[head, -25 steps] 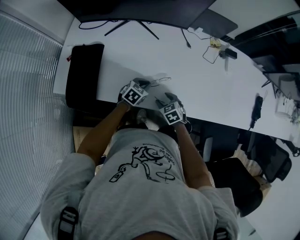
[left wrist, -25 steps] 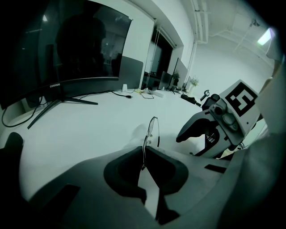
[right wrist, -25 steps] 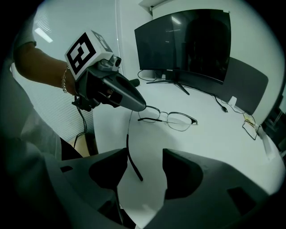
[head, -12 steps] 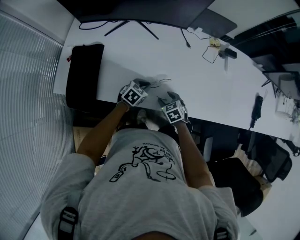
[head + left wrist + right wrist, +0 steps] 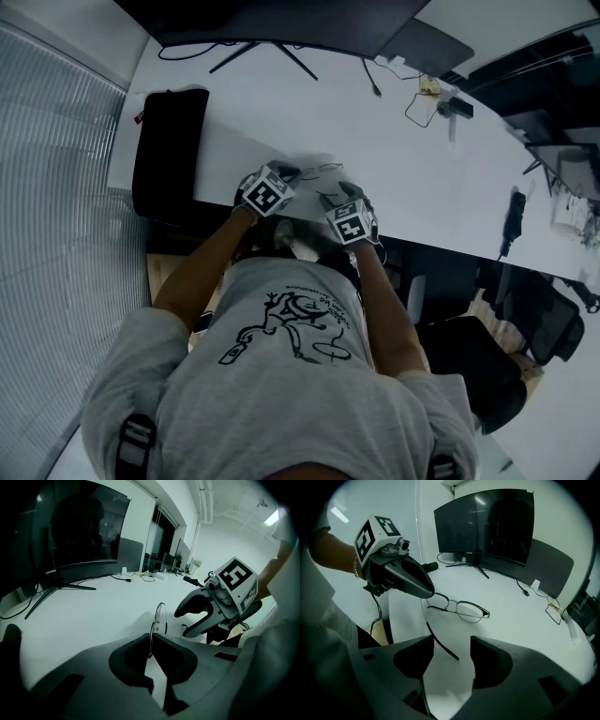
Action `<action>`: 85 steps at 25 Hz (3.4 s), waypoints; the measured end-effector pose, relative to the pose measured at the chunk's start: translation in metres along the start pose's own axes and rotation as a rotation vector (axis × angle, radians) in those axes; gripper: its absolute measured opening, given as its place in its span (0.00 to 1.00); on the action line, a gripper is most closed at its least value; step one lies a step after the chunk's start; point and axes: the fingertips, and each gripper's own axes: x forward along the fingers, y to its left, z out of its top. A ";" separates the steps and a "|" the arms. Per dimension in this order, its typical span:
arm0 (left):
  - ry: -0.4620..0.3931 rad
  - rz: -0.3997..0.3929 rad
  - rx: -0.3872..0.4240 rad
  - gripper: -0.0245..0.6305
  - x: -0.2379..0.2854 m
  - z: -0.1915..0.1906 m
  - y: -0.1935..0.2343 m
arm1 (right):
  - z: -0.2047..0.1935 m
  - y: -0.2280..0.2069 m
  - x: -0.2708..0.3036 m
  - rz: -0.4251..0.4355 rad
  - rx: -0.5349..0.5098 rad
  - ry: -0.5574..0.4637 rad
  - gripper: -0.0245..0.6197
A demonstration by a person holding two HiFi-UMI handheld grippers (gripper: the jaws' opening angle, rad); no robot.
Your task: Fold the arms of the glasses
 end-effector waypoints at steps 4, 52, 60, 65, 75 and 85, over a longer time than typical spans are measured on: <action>-0.009 -0.007 0.020 0.09 -0.001 0.002 -0.003 | 0.002 -0.003 0.001 -0.004 0.001 -0.004 0.43; 0.020 0.043 0.179 0.09 -0.005 -0.004 -0.008 | 0.015 -0.025 -0.002 -0.062 0.044 -0.019 0.37; 0.028 0.181 0.409 0.09 -0.002 -0.010 -0.006 | 0.019 -0.027 -0.017 -0.071 0.074 -0.061 0.29; 0.050 0.221 0.492 0.09 0.004 -0.016 -0.012 | 0.018 -0.024 -0.025 -0.059 0.106 -0.079 0.25; 0.020 0.201 0.380 0.14 -0.003 -0.014 -0.022 | 0.035 -0.031 -0.062 -0.067 0.174 -0.183 0.15; -0.161 0.215 0.138 0.14 -0.053 0.029 -0.028 | 0.066 -0.032 -0.109 -0.031 0.226 -0.313 0.09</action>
